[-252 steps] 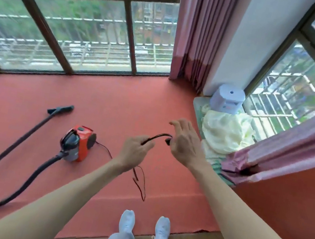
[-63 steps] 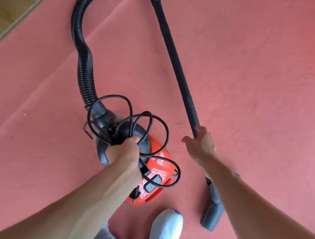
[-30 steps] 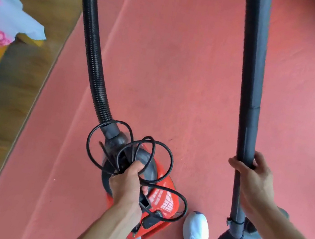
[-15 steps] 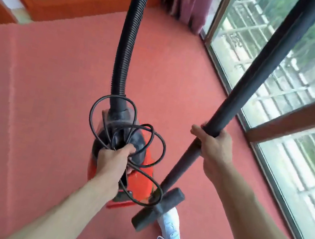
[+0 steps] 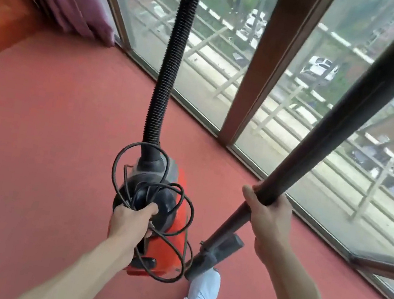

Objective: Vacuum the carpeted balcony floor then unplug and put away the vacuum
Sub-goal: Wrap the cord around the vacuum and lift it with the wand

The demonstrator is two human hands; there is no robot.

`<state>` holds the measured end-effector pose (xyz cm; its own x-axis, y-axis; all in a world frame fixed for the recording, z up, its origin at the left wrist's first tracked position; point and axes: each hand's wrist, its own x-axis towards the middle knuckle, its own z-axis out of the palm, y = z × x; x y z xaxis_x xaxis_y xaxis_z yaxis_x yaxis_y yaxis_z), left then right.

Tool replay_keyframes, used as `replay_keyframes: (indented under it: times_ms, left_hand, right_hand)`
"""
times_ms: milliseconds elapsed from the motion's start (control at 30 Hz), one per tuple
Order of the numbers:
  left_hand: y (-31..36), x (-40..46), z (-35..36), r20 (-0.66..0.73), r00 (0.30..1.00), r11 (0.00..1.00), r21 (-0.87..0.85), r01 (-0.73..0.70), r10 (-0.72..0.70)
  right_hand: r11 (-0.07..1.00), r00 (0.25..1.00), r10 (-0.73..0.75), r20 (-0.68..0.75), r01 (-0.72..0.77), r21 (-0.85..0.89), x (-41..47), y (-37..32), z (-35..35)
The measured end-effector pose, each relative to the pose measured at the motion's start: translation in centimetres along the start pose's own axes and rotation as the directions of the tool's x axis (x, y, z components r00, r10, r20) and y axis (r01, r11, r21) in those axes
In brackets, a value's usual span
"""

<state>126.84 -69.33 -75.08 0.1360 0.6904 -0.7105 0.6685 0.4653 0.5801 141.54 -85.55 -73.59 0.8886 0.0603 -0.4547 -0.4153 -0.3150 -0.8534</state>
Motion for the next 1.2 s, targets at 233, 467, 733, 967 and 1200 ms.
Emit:
replay_keyframes:
  times_ms: [233,467,733,967,1200]
  left_hand:
    - [2.1,0.6,8.1,0.070,0.997,0.997,0.076,0.017,-0.022]
    - [2.6,5.2,12.4,0.137,0.988,0.975,0.197,-0.102,0.076]
    - [2.7,15.3,15.6,0.168,0.982,0.951,0.281,-0.128,0.083]
    - [0.0,22.1,18.3,0.388,0.913,0.833,0.460,-0.308,0.124]
    - [1.5,23.9,18.2,0.510,0.846,0.738,0.511,-0.441,0.152]
  right_hand:
    - [0.990,0.993,0.094,-0.074,-0.086,0.111,3.2,0.6,-3.2]
    - [0.999,0.999,0.049,-0.006,-0.049,-0.003,6.8,2.5,-0.2]
    - [0.998,0.996,0.022,-0.092,-0.027,-0.059,10.2,5.4,4.5]
    - [0.987,0.904,-0.094,-0.416,0.141,0.082,9.8,6.0,9.8]
    - [0.959,0.800,-0.023,-0.600,0.188,0.213,8.4,6.8,9.0]
